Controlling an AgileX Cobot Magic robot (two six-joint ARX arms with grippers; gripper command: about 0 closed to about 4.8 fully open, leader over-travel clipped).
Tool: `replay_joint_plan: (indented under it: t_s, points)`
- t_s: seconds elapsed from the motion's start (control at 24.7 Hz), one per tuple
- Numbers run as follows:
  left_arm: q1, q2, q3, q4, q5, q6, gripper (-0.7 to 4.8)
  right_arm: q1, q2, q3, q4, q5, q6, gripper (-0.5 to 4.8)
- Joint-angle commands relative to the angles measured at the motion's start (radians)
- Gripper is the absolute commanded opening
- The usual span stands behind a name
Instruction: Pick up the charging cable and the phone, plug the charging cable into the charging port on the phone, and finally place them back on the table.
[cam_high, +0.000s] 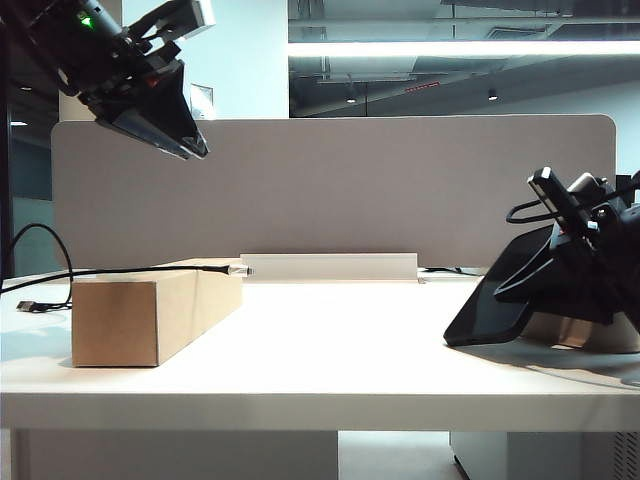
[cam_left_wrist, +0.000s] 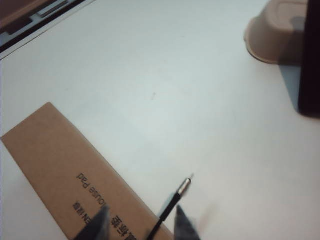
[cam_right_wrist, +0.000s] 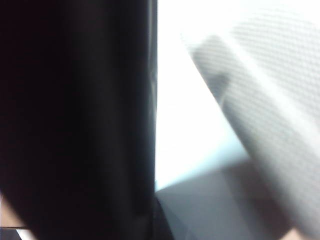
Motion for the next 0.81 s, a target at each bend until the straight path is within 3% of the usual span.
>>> replay_joint_plan:
  t_s: [0.04,0.16,0.44,0.81]
  points:
    - [-0.029,-0.002,0.006,-0.018,0.007,0.128,1.62,0.025,-0.047,-0.002,-0.007,-0.035,-0.012,-0.06]
    - [-0.085,0.021,0.007,-0.001,-0.037,0.268,1.61,0.056,-0.156,-0.002,-0.008,-0.061,-0.012,-0.06]
    - [-0.149,0.106,0.007,0.022,-0.09,0.468,1.61,0.063,-0.375,-0.002,-0.086,-0.118,-0.031,-0.06]
    - [-0.153,0.215,0.007,0.038,-0.183,0.512,1.62,0.063,-0.69,-0.002,-0.364,-0.1,-0.167,-0.06]
